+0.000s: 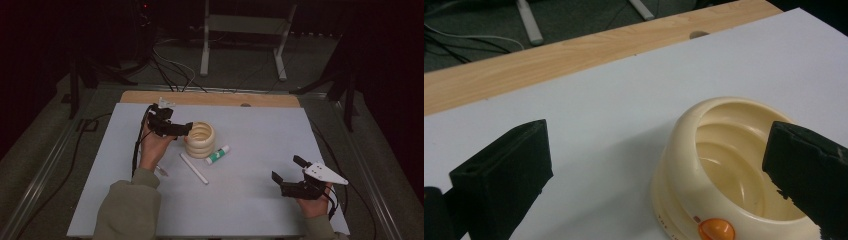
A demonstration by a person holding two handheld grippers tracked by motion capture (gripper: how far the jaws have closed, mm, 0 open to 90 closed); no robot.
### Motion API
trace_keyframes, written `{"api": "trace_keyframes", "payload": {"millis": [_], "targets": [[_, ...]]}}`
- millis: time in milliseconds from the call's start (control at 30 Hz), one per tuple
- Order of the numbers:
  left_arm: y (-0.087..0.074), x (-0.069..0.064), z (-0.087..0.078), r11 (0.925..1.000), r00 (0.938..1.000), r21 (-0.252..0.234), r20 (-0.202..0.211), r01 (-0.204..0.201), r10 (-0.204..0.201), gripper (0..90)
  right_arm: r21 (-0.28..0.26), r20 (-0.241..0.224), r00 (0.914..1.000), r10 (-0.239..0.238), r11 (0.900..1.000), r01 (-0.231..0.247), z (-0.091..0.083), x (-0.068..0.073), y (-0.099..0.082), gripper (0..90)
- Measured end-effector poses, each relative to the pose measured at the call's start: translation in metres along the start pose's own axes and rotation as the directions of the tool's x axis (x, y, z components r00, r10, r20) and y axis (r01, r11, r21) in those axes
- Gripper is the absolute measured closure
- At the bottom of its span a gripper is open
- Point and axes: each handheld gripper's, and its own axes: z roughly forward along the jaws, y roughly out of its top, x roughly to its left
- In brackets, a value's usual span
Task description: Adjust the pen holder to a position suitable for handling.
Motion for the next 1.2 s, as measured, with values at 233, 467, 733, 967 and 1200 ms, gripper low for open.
{"api": "trace_keyframes", "payload": {"millis": [233,467,733,967,1200], "targets": [[0.000,-0.004,-0.007,0.9996,0.9989,0.010,-0.039,-0.025,0.025,0.2,0.002,0.000,1.0000,0.000,1.0000,0.000,0.000,0.000,0.000,0.1],[-0.007,0.000,-0.016,0.9996,0.9972,0.018,-0.071,-0.023,0.024,0.2,0.005,-0.001,1.0000,0.001,1.0000,-0.001,0.001,0.000,0.000,0.1],[-0.017,0.009,-0.027,0.9998,0.9953,0.009,-0.096,0.015,-0.014,0.2,0.008,-0.001,1.0000,0.007,0.9999,-0.007,0.001,0.000,0.000,0.1],[-0.022,0.010,-0.035,0.9996,0.9921,0.004,-0.122,0.027,-0.026,0.2,0.007,-0.002,1.0000,0.009,0.9999,-0.009,0.002,0.000,0.000,0.1],[-0.030,0.011,-0.041,0.9994,0.9904,0.007,-0.135,0.033,-0.032,0.2,0.013,-0.001,0.9999,0.011,0.9999,-0.010,0.002,-0.001,-0.001,0.0]]}}
